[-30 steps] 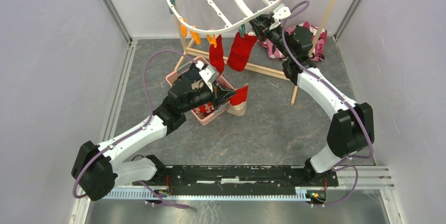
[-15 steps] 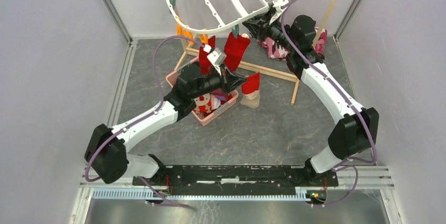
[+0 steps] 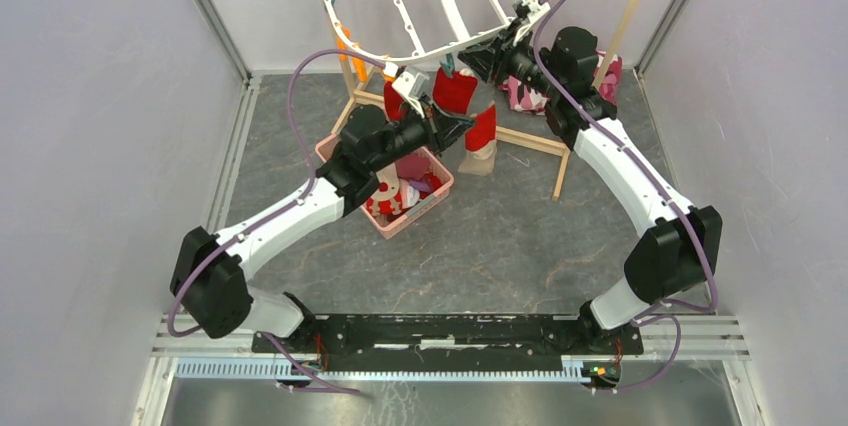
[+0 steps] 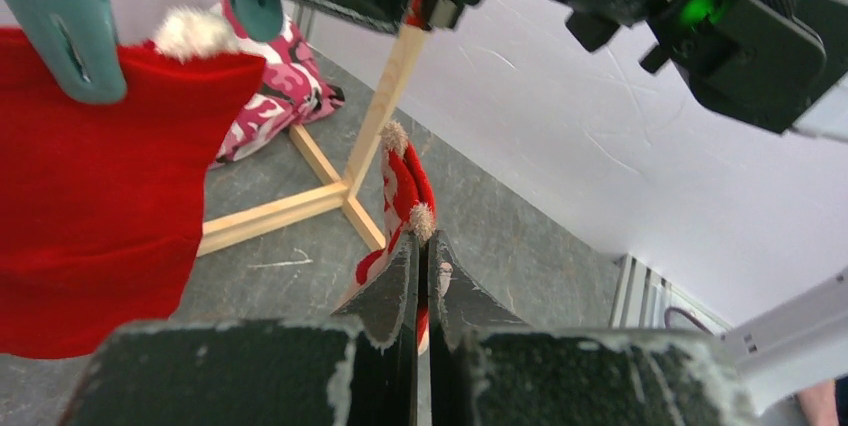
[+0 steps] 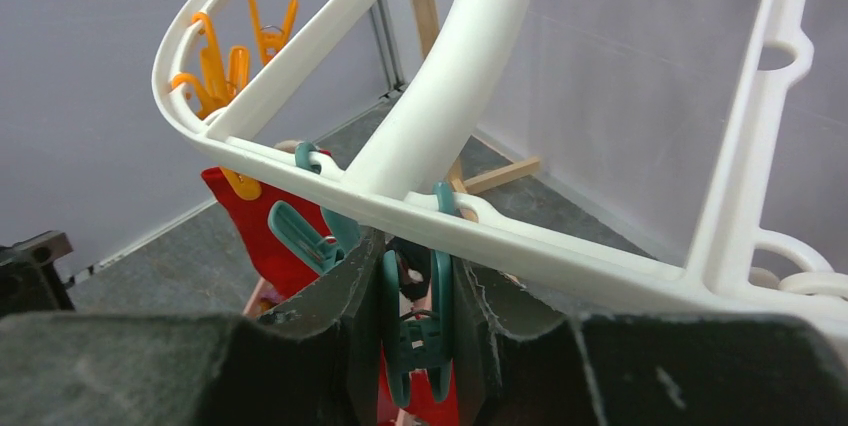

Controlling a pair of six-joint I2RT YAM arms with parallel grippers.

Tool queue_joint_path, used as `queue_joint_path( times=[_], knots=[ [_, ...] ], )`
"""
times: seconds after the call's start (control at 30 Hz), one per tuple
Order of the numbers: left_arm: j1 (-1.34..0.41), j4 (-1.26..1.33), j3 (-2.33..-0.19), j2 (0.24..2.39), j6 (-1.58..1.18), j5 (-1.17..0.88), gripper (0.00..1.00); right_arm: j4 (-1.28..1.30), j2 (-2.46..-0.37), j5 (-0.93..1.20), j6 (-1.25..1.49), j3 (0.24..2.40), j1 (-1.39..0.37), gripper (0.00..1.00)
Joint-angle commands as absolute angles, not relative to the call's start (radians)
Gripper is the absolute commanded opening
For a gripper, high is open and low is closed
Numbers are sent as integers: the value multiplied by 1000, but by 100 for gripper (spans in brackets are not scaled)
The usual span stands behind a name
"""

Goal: Clip the socks to the hanger
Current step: Open the clamp at the hanger.

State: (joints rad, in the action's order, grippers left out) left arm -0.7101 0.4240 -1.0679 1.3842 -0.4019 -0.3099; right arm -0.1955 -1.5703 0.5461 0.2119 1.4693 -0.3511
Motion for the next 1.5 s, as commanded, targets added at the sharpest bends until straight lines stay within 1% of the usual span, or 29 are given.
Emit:
queue_joint_path(
  times=[0.0,0.2,0.37,0.47,0.63,0.8,1.0,1.23,1.47],
  knots=[
    [-716,386,-1158,1417,-443,-240,2,-142,-1559,583,298,1510,-352,0],
    [-716,327,-1226,1471,-490,-130,2,-140,-1556,574,315,1504,-352,0],
    [-732,319,-1242,1503,-490,-27,2,-136,-1557,568,316,1503,-352,0],
    [-735,368,-1234,1520,-438,-75,2,-136,-1559,573,318,1505,-352,0],
    [-697,460,-1202,1528,-267,-253,2,-139,-1562,633,293,1508,-351,0],
    [-643,491,-1228,1558,-253,-392,2,-175,-1560,702,295,1491,-343,0],
    [-616,569,-1240,1600,-317,-414,2,-212,-1563,754,322,1482,-330,0],
    [-608,649,-1257,1624,-329,-481,2,-240,-1568,812,354,1471,-316,0],
    [-607,716,-1252,1621,-380,-397,2,-250,-1566,825,360,1459,-312,0]
  ],
)
